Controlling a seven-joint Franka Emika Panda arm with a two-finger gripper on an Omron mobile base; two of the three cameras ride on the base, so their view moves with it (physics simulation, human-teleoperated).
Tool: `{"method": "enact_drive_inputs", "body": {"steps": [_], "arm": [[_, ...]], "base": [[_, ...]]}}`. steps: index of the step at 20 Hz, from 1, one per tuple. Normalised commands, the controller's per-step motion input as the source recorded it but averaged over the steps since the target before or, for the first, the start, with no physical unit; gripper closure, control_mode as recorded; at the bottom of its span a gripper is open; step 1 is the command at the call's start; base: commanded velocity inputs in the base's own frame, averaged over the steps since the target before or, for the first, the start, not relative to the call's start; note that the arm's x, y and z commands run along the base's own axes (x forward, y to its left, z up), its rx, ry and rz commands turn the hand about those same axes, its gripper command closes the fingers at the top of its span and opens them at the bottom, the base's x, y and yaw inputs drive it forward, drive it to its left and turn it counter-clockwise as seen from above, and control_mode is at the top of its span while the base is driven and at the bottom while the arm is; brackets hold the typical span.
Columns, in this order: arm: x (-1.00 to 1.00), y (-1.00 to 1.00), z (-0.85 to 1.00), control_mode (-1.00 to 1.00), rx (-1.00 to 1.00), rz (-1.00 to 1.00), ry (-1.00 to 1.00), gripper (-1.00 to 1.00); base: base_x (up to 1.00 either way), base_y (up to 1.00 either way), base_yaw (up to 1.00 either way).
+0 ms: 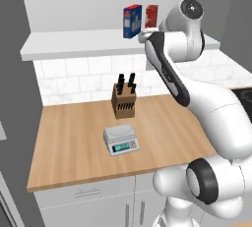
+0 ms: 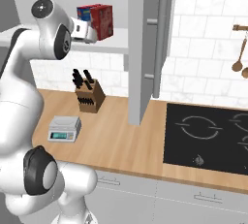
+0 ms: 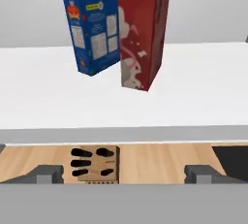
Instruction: Pick the cereal and place it on the digital scale for weighing, and close the cabinet.
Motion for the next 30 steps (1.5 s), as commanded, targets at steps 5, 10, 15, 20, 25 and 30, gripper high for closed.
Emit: {"method": "enact_drive_inputs", "body": {"steps": [5,10,15,20,25,30], "arm": [[0.22,0.02,0.09,-1.0,0.0,0.0,-0.19,-1.0],[0.31,0.0,0.38,-1.0,0.0,-0.01,0.0,-1.0],[0.53,0.0,0.27,-1.0,0.0,-0.01,0.0,-1.0],[0.16,0.0,0.04,-1.0,0.0,-0.01,0.0,-1.0],[0.07,0.0,0.0,-1.0,0.0,-0.03,0.0,-1.0],[0.12,0.0,-0.02,-1.0,0.0,-0.06,0.0,-1.0]], "base": [[0.0,0.0,0.0],[0.0,0.0,0.0],[0.0,0.0,0.0],[0.0,0.0,0.0],[0.0,0.0,0.0],[0.0,0.0,0.0]]}}
